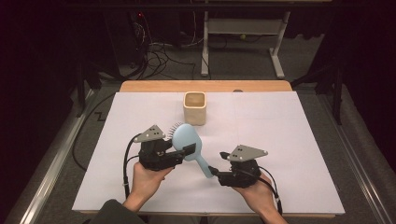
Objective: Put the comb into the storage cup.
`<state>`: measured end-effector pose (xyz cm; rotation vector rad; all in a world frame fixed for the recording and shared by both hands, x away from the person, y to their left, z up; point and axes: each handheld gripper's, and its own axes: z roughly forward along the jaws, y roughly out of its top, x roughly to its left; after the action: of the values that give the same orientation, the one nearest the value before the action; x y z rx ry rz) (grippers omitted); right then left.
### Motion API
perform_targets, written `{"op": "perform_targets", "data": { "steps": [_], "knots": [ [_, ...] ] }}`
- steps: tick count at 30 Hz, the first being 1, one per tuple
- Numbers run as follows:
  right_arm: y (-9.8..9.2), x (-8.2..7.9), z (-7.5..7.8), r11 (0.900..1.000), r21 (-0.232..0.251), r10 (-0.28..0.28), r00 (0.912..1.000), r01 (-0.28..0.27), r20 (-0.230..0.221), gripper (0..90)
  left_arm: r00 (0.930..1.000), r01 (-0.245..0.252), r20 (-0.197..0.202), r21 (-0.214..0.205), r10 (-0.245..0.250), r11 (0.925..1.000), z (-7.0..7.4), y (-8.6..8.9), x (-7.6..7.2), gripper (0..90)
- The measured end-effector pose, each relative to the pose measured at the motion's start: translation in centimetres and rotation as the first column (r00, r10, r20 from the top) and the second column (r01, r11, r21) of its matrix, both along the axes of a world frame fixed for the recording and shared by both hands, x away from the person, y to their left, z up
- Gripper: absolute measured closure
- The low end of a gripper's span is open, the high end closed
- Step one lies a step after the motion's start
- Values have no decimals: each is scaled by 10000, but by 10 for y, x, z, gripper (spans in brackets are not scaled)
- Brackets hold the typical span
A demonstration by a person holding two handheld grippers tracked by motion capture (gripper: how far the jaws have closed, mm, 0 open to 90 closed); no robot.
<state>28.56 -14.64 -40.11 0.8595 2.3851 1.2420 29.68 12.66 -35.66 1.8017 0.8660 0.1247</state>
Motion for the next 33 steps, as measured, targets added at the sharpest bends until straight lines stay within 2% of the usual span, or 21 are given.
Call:
{"op": "perform_targets", "data": {
  "steps": [3, 6, 13, 20, 25, 33],
  "knots": [
    [-11, -2, 0, 9997, 188, -133, 9999, 133, 26, 367, 10000, -17, 60, 26, 17, 10000, 2, 2, 0, 535],
    [-23, -4, -1, 9990, 362, -283, 9990, 271, 335, 344, 9999, -49, 111, -15, 50, 10000, 4, 3, 0, 535],
    [-48, -7, -1, 9933, 930, -718, 9971, 692, 254, 349, 9998, -99, 168, 31, 98, 9999, 7, 6, 1, 534],
    [-70, -9, -2, 9868, 1298, -1034, 9937, 970, 437, 335, 9993, -192, 308, 68, 190, 9998, 11, 10, 1, 534],
    [-91, -15, -6, 9797, 1473, -1436, 9888, 1361, 413, 333, 9990, -262, 357, -27, 263, 9997, 14, 12, 1, 536],
    [-120, -24, -17, 9652, 1697, -2113, 9757, 1988, 587, 329, 9987, -319, 402, 6, 319, 9995, 20, 11, 4, 538]
  ]
}}
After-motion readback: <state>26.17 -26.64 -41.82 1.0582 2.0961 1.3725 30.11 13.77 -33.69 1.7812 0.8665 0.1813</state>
